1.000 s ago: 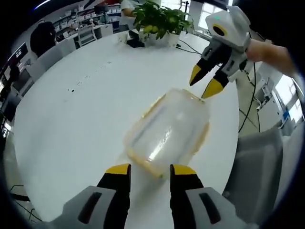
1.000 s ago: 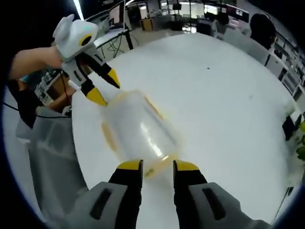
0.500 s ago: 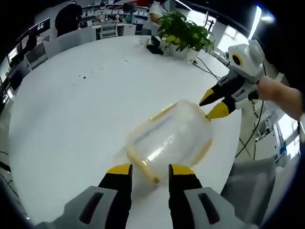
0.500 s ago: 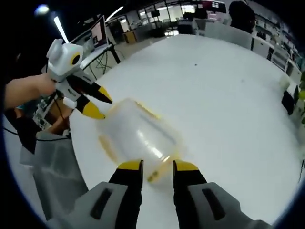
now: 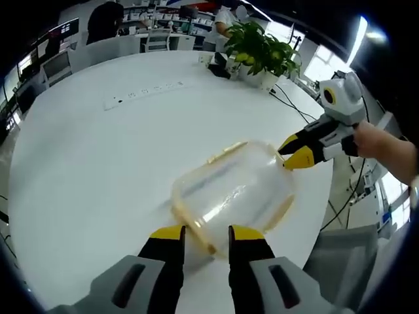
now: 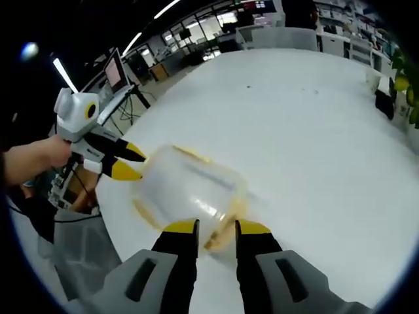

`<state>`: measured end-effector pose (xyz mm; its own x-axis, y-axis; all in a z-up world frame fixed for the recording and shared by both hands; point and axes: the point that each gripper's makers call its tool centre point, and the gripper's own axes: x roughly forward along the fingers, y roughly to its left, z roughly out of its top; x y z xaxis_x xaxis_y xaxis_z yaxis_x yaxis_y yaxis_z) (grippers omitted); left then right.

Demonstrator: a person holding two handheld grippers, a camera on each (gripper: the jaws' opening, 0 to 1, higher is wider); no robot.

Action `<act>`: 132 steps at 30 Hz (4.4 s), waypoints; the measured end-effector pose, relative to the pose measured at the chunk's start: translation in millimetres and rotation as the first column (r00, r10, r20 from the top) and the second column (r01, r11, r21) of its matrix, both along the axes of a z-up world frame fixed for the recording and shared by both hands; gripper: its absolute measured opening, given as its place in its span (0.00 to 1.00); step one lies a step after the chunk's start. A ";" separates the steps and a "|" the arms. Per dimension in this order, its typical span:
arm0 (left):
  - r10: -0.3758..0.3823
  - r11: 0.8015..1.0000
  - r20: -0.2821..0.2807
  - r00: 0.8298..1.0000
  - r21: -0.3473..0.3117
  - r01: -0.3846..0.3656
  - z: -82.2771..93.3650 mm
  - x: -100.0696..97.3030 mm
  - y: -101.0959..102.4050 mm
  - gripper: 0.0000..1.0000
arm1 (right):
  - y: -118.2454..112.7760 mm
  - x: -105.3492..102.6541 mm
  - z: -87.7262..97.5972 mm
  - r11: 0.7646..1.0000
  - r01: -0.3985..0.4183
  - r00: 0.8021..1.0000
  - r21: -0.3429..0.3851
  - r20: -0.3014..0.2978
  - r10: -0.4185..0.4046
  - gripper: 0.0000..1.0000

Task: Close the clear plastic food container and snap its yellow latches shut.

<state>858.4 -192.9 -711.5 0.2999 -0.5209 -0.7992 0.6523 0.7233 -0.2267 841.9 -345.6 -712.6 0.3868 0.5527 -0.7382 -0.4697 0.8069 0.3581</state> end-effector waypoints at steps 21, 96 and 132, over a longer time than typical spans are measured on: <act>0.130 0.987 -0.085 0.988 -0.085 -0.137 -4.1 2.8 1.1 0.19 | -0.6 2.3 -5.0 0.979 0.148 0.986 0.137 -0.095 -0.136 0.21; 0.161 0.949 -0.264 0.951 -0.223 -0.223 -8.6 -4.9 1.1 0.20 | 2.4 -0.1 -0.9 0.947 0.186 0.982 0.264 -0.086 -0.169 0.19; -0.293 0.956 -0.035 0.955 -0.042 0.291 24.0 8.4 -52.5 0.21 | 27.2 2.2 24.6 0.971 0.048 0.998 0.233 0.017 -0.053 0.14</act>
<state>866.8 -245.5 -687.5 0.0980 -0.6098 -0.7865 0.8237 0.4932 -0.2798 844.1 -318.4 -688.0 0.4340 0.6877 -0.5819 -0.4410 0.7254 0.5284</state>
